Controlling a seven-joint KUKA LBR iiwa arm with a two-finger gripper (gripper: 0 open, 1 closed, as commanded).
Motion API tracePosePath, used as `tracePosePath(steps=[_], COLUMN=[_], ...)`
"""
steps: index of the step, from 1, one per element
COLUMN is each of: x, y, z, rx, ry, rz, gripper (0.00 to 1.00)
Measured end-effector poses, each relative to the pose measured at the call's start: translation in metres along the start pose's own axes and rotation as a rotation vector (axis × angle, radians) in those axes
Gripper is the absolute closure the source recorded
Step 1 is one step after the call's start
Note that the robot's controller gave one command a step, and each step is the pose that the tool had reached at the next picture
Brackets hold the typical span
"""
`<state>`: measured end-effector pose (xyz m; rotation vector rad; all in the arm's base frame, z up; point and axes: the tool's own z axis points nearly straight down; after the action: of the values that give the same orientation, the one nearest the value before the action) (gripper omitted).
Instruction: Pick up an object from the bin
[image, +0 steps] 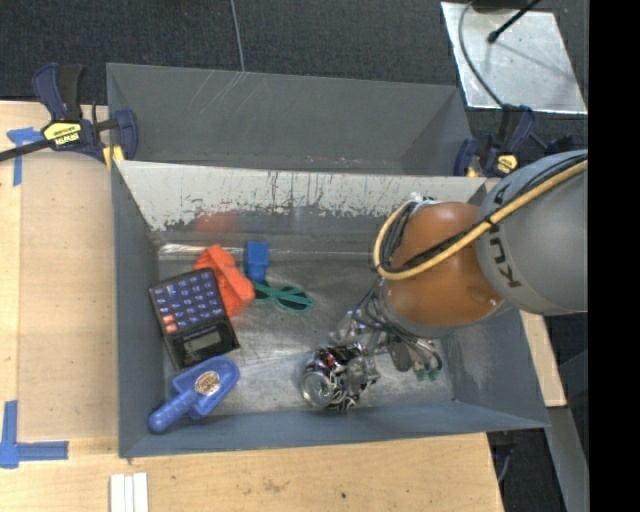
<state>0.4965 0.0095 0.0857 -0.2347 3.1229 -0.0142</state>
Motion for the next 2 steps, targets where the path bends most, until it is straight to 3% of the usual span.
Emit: tracePosePath(steps=[1,2], x=[-0.001,-0.001], y=[0.002,0.004], z=[-0.018,-0.033], rx=[-0.006,-0.008], ry=[-0.01,-0.007], rz=[0.003,0.001], gripper=[1.0,1.0])
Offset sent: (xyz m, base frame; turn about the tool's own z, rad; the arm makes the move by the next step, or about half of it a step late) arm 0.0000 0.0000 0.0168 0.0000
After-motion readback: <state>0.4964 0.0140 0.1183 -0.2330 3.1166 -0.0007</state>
